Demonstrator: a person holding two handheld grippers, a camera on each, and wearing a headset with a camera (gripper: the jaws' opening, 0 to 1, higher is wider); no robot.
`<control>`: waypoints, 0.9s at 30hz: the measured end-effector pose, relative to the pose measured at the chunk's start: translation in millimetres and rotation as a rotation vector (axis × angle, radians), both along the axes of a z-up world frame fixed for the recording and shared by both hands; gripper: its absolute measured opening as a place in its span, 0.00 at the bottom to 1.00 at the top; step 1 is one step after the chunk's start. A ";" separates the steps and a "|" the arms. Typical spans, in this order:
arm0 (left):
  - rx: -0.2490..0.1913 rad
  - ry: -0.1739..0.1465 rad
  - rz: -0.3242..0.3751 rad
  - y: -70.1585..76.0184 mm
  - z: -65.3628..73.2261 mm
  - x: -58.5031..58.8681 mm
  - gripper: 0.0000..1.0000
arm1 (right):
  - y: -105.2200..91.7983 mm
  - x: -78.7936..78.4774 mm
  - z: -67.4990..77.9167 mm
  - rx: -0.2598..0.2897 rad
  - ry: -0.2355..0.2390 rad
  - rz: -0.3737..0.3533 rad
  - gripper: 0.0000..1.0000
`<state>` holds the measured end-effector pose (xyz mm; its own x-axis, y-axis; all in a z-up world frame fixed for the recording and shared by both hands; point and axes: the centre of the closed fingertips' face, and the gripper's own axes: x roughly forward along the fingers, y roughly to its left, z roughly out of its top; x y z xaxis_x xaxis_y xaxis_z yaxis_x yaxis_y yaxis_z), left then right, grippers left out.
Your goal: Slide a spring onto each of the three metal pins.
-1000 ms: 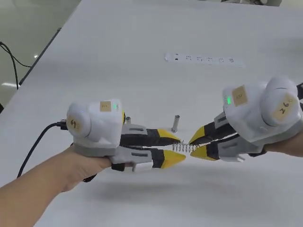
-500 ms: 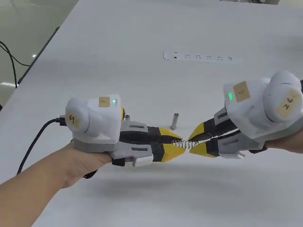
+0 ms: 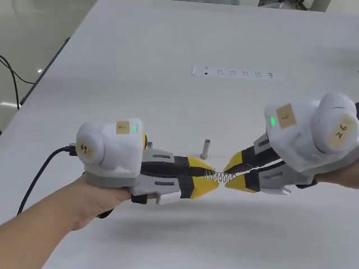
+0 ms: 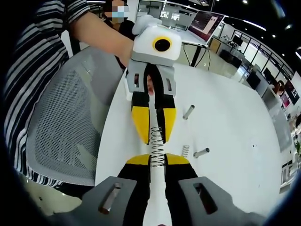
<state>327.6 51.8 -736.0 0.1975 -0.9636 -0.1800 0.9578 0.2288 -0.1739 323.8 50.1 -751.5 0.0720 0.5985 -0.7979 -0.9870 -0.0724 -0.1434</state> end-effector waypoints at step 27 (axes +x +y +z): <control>-0.007 0.010 -0.022 1.6 1.9 -3.0 0.02 | -0.1 -3.5 1.2 0.030 0.001 0.006 0.08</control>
<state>324.6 53.3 -734.1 0.1747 -0.9689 -0.1751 0.9607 0.2067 -0.1853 320.2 50.0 -750.3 0.0673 0.6223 -0.7799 -0.9868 -0.0739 -0.1442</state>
